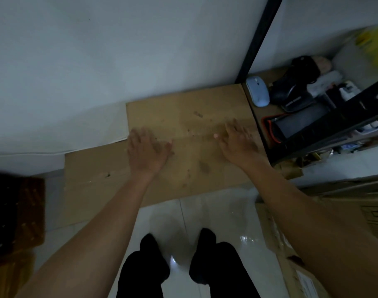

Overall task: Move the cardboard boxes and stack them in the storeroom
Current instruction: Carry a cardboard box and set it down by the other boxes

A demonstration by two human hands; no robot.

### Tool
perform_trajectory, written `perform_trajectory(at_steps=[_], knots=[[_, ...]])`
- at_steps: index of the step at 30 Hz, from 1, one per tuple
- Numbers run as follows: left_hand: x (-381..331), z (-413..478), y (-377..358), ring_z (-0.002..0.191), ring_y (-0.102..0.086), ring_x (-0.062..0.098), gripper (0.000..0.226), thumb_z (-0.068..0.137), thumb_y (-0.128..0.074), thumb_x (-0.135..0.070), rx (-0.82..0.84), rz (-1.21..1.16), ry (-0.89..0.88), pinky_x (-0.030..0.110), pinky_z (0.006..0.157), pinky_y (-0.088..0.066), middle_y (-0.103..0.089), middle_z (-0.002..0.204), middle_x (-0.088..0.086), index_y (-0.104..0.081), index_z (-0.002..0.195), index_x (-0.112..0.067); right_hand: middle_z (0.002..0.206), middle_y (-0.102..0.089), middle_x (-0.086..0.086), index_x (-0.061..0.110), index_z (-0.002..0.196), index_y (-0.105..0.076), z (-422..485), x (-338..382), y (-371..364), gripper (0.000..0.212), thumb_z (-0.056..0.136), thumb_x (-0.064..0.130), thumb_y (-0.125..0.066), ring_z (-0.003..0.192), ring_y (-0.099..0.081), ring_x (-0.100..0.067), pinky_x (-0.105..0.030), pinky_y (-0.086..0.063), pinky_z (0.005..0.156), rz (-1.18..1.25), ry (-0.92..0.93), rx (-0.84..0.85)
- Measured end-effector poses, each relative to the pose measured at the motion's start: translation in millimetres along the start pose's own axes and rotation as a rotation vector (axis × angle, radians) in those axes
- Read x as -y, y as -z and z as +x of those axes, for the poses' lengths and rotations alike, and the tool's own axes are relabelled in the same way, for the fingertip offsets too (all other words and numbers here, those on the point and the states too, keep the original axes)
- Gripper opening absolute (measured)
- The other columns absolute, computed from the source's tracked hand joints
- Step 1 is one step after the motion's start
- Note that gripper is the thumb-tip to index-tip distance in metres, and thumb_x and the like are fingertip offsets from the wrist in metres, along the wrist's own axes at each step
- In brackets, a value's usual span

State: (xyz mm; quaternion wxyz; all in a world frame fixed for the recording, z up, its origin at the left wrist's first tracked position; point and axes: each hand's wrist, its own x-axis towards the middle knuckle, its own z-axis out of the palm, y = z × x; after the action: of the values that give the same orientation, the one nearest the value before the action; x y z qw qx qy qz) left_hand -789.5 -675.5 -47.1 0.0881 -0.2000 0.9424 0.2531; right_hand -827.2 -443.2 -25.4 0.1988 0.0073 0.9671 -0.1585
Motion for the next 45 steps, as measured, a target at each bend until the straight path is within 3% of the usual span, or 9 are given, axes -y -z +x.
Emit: perform_trajectory(at_steps=[2,7,10,16,24,27,32,39,45], knots=[[-19,-10,13,0.148,-0.010,0.031,0.095,0.081,-0.032,-0.078,0.046,0.116,-0.112,0.049,0.118,-0.016,-0.016,0.160,0.013,-0.017,0.154,-0.020,0.159,-0.015,-0.012,0.013,0.148,-0.028,-15,14,11,0.060,0.100,0.048,-0.030,0.146,-0.014,-0.029,-0.044,-0.017,0.117,-0.003,0.036,0.038],[-67,-52,71,0.149,-0.007,0.029,0.082,0.089,-0.035,-0.070,0.111,0.244,-0.230,0.049,0.117,-0.011,-0.011,0.162,0.009,-0.017,0.154,-0.022,0.147,-0.038,-0.016,0.011,0.139,-0.043,-74,48,48,0.058,0.099,0.050,-0.026,0.140,-0.029,-0.031,-0.042,-0.030,0.110,0.051,0.046,-0.047],[-76,-75,102,0.148,-0.009,0.030,0.085,0.087,-0.030,-0.075,0.122,0.291,-0.279,0.051,0.117,-0.012,-0.014,0.161,0.009,-0.019,0.153,-0.023,0.152,-0.031,-0.017,0.011,0.145,-0.036,-114,64,67,0.062,0.099,0.052,-0.026,0.144,-0.021,-0.032,-0.048,-0.022,0.115,0.132,-0.009,-0.046],[-51,-133,129,0.147,-0.013,0.032,0.091,0.083,-0.022,-0.081,0.162,0.318,-0.400,0.053,0.117,-0.012,-0.019,0.160,0.011,-0.020,0.153,-0.023,0.158,-0.019,-0.012,0.012,0.150,-0.025,-198,93,54,0.066,0.100,0.054,-0.019,0.148,-0.009,-0.028,-0.048,-0.011,0.118,0.154,-0.135,-0.097],[18,-236,151,0.145,-0.018,0.036,0.085,0.087,-0.027,-0.076,0.284,0.385,-0.571,0.050,0.116,-0.010,-0.026,0.156,0.014,-0.021,0.153,-0.022,0.148,-0.036,-0.017,0.017,0.145,-0.037,-324,114,-11,0.061,0.098,0.051,-0.017,0.140,-0.023,-0.034,-0.050,-0.025,0.110,0.240,-0.317,-0.031],[31,-278,148,0.145,-0.018,0.034,0.086,0.088,-0.026,-0.075,0.365,0.410,-0.614,0.050,0.117,-0.010,-0.026,0.157,0.013,-0.022,0.153,-0.020,0.147,-0.039,-0.016,0.008,0.142,-0.041,-377,116,-32,0.069,0.098,0.056,-0.016,0.139,-0.027,-0.032,-0.048,-0.027,0.108,0.301,-0.434,-0.044],[33,-344,123,0.147,-0.011,0.034,0.090,0.086,-0.022,-0.079,0.503,0.458,-0.676,0.055,0.118,-0.007,-0.019,0.160,0.013,-0.015,0.155,-0.022,0.152,-0.033,-0.012,0.012,0.145,-0.035,-468,101,-59,0.066,0.099,0.057,-0.018,0.144,-0.019,-0.031,-0.047,-0.022,0.112,0.365,-0.562,-0.078],[33,-474,79,0.146,-0.016,0.032,0.087,0.087,-0.027,-0.077,0.529,0.500,-0.855,0.051,0.118,-0.007,-0.026,0.157,0.011,-0.025,0.153,-0.021,0.156,-0.027,-0.012,0.013,0.147,-0.032,-610,44,-97,0.064,0.100,0.054,-0.023,0.147,-0.012,-0.031,-0.049,-0.015,0.116,0.494,-0.696,-0.187],[57,-629,35,0.143,-0.025,0.030,0.091,0.085,-0.024,-0.079,0.552,0.499,-0.935,0.046,0.116,-0.018,-0.031,0.155,0.012,-0.026,0.152,-0.018,0.154,-0.032,-0.011,0.015,0.146,-0.035,-751,-18,-142,0.065,0.099,0.058,-0.020,0.145,-0.018,-0.029,-0.048,-0.024,0.114,0.505,-0.788,-0.265]])
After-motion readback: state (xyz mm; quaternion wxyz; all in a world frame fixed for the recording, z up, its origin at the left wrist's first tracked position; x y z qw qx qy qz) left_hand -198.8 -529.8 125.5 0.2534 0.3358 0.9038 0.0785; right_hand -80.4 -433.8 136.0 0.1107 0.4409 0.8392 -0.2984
